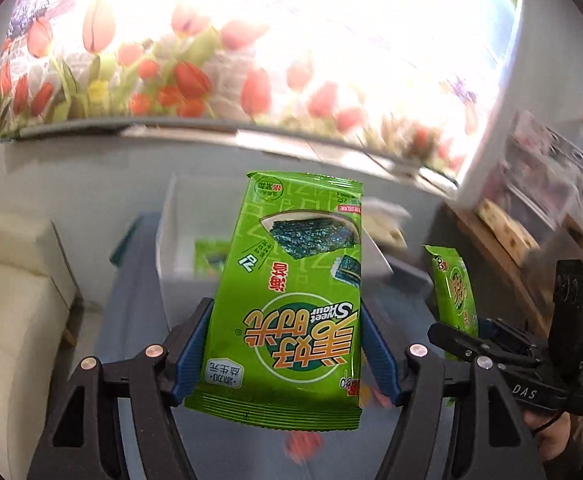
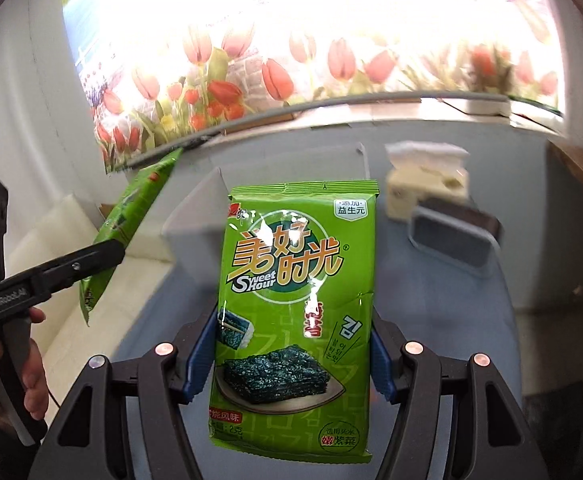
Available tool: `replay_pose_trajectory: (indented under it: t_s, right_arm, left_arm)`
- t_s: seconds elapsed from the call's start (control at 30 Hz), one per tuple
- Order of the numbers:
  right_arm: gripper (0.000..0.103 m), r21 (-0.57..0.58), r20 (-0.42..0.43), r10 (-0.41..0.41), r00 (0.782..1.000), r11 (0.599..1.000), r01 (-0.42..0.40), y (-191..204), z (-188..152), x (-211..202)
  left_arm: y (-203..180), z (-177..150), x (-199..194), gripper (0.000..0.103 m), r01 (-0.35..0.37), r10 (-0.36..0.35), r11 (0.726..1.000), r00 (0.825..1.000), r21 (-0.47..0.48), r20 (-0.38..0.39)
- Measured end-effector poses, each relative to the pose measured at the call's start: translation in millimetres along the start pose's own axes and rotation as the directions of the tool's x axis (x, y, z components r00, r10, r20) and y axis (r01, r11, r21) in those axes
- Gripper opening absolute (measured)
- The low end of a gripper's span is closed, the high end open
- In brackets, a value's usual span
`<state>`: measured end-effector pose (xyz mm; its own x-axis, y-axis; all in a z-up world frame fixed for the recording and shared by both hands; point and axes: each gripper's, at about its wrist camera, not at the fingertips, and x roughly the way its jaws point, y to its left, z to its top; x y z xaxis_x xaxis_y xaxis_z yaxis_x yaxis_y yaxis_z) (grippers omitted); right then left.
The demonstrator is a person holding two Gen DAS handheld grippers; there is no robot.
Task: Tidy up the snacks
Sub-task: 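Lift both packets into the white box and open both tools, then withdraw both tools from the box toward the jelly cups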
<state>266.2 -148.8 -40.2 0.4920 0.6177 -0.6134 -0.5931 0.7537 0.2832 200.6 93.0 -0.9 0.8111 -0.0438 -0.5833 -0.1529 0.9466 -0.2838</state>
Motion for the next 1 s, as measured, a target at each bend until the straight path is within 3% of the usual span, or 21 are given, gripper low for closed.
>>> replay_pose_trajectory:
  t_s: [0.23,0.47,0.6,0.63,0.67,0.7,0.8,0.83,1.0]
  right_arm:
    - [0.069,0.039,-0.046,0.025,0.999,0.999,-0.023,-11,83,86]
    - [0.07,0.005,-0.116,-0.001,0.993,1.0,0.002,-24,134,136]
    - [0.073,0.046,-0.129,-0.007,0.992,0.999,0.013,-31,146,146]
    - [0.08,0.056,-0.145,-0.003,0.989,0.998,0.011,-33,147,150]
    - [0.091,0.065,-0.154,0.002,0.988,0.998,0.008,-33,147,153]
    - [0.094,0.071,-0.151,-0.006,0.988,0.997,0.017,-34,146,155]
    - [0.098,0.053,-0.083,-0.088,0.993,0.994,0.092,-38,143,147]
    - [0.103,0.055,-0.063,-0.097,0.993,0.993,0.101,-40,142,145]
    - [0.103,0.09,-0.025,-0.105,0.994,0.99,0.107,-46,138,126]
  left_arm:
    - [33,63,59,0.075,-0.022,0.022,0.999,1.0,-0.023,-0.011]
    - [47,88,109,0.076,-0.063,0.063,0.998,0.997,-0.011,-0.046]
    - [56,90,117,0.08,-0.085,0.084,0.996,0.995,-0.015,-0.049]
    - [56,88,117,0.086,-0.096,0.096,0.995,0.994,-0.012,-0.056]
    - [59,88,119,0.101,-0.116,0.115,0.993,0.992,-0.011,-0.06]
    - [60,87,117,0.103,-0.125,0.125,0.992,0.991,-0.007,-0.05]
    - [60,82,111,0.103,-0.161,0.162,0.986,0.986,0.028,-0.029]
    - [59,80,110,0.103,-0.162,0.163,0.986,0.986,0.035,-0.04]
    - [55,73,102,0.103,-0.15,0.152,0.987,0.987,0.051,-0.043]
